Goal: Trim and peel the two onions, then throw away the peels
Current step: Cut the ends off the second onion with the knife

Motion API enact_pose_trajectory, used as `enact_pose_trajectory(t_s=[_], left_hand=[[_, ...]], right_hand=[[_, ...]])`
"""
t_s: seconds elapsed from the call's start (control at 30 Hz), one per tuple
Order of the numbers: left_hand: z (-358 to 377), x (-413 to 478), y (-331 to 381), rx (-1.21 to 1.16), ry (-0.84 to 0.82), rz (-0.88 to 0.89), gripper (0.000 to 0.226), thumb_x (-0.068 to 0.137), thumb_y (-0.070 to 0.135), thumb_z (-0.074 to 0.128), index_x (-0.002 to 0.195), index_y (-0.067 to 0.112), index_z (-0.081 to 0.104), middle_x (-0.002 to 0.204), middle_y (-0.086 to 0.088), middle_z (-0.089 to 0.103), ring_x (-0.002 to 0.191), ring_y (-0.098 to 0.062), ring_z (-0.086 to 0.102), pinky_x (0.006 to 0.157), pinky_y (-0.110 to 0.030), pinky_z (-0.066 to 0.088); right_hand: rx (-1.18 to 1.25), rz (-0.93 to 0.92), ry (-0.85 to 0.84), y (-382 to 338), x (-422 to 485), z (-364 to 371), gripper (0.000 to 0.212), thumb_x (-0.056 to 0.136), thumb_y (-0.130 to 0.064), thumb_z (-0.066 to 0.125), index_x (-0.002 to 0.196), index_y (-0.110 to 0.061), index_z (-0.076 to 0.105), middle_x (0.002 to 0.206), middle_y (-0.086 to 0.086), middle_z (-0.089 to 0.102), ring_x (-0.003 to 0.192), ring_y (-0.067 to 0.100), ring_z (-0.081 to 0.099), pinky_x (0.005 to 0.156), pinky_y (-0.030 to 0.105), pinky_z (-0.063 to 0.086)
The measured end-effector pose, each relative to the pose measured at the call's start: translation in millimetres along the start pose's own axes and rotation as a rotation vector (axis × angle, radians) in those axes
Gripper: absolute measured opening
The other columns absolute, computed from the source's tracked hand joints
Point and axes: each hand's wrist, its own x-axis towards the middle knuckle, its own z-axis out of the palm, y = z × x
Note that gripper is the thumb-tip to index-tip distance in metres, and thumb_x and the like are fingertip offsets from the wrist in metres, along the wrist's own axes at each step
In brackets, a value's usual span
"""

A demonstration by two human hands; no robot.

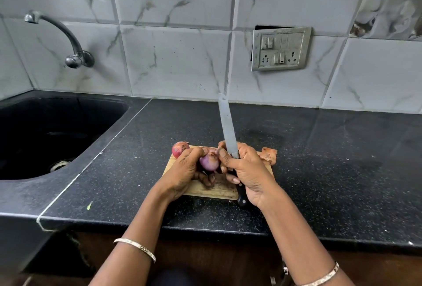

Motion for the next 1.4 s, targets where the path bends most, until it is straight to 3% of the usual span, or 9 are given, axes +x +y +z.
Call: enact_pose_trajectory(t_s=[0.2, 0.33, 0.5, 0.67, 0.8, 0.93, 1.1, 1.23, 1.4], left_hand=[[0, 1, -2, -0.034, 0.052, -0.003, 0.039, 0.104, 0.013, 0.033, 0.110, 0.005, 0.071, 0.094, -0.022, 0.073, 0.065, -0.024, 0.064, 0.055, -0.031, 0.058], [-4, 3, -5, -0.032, 0.037, -0.009, 0.039, 0.105, 0.015, 0.032, 0.117, 0.009, 0.068, 0.105, -0.027, 0.072, 0.083, -0.039, 0.063, 0.059, -0.033, 0.060], [-5, 2, -5, -0.064, 0.054, 0.020, 0.034, 0.105, 0.018, 0.037, 0.117, 0.010, 0.068, 0.109, -0.023, 0.072, 0.073, -0.028, 0.066, 0.059, -0.037, 0.060], [-2, -1, -5, -0.034, 0.175, 0.123, 0.029, 0.096, 0.011, 0.050, 0.115, 0.018, 0.071, 0.111, -0.019, 0.063, 0.075, -0.026, 0.068, 0.058, -0.036, 0.059], [1, -8, -6, 0.086, 0.256, 0.280, 0.033, 0.078, 0.032, 0.070, 0.110, 0.022, 0.070, 0.107, -0.008, 0.066, 0.081, -0.023, 0.069, 0.065, -0.041, 0.061], [0, -9, -12, 0.326, 0.363, 0.453, 0.033, 0.081, 0.024, 0.079, 0.107, 0.021, 0.060, 0.102, -0.001, 0.071, 0.090, -0.018, 0.073, 0.080, -0.040, 0.061], [0, -6, -16, 0.545, 0.470, 0.484, 0.040, 0.076, 0.021, 0.087, 0.102, 0.025, 0.057, 0.101, 0.006, 0.067, 0.091, -0.014, 0.069, 0.076, -0.034, 0.061], [2, -12, -12, 0.662, 0.565, 0.501, 0.042, 0.072, 0.027, 0.091, 0.098, 0.022, 0.059, 0.095, 0.011, 0.069, 0.089, -0.012, 0.066, 0.081, -0.032, 0.056], [-4, -24, -15, 0.775, 0.721, 0.394, 0.044, 0.064, 0.040, 0.091, 0.093, 0.030, 0.060, 0.091, 0.022, 0.067, 0.094, -0.010, 0.060, 0.089, -0.043, 0.049]], right_hand=[[-0.275, -0.092, 0.239, -5, 0, -11, 0.009, 0.094, -0.003, 0.066, 0.088, -0.009, 0.066, 0.059, 0.006, 0.063, 0.050, 0.015, 0.060, 0.040, 0.019, 0.037], [-0.699, -0.156, 0.491, -8, 2, -23, 0.020, 0.087, -0.004, 0.068, 0.089, -0.022, 0.075, 0.078, -0.004, 0.074, 0.066, 0.017, 0.069, 0.062, 0.033, 0.055], [-0.856, -0.174, 0.560, -4, 7, -29, 0.017, 0.091, -0.011, 0.067, 0.092, -0.025, 0.077, 0.080, -0.005, 0.074, 0.075, 0.022, 0.072, 0.077, 0.039, 0.059], [-0.505, -0.028, 0.493, -8, 8, -18, 0.018, 0.099, -0.008, 0.056, 0.092, -0.013, 0.072, 0.084, 0.010, 0.075, 0.065, 0.023, 0.075, 0.059, 0.037, 0.063], [-0.175, 0.111, 0.335, -5, 12, 3, 0.022, 0.099, 0.006, 0.051, 0.095, -0.002, 0.071, 0.090, 0.021, 0.076, 0.085, 0.034, 0.076, 0.084, 0.046, 0.062], [-0.122, 0.206, 0.219, 10, 22, 17, 0.024, 0.095, 0.008, 0.055, 0.091, -0.003, 0.076, 0.099, 0.027, 0.074, 0.090, 0.032, 0.074, 0.089, 0.043, 0.060], [-0.287, 0.146, 0.480, 19, 36, -2, 0.019, 0.089, -0.007, 0.064, 0.079, -0.017, 0.076, 0.089, 0.007, 0.076, 0.090, 0.025, 0.073, 0.088, 0.048, 0.059], [-0.291, 0.116, 0.545, 13, 32, -24, 0.025, 0.089, -0.002, 0.065, 0.071, -0.016, 0.076, 0.103, 0.001, 0.072, 0.102, 0.026, 0.070, 0.092, 0.047, 0.058], [-0.152, 0.021, 0.519, -8, 18, -27, 0.013, 0.094, 0.000, 0.067, 0.081, -0.001, 0.070, 0.078, 0.015, 0.071, 0.061, 0.021, 0.071, 0.057, 0.028, 0.059]])
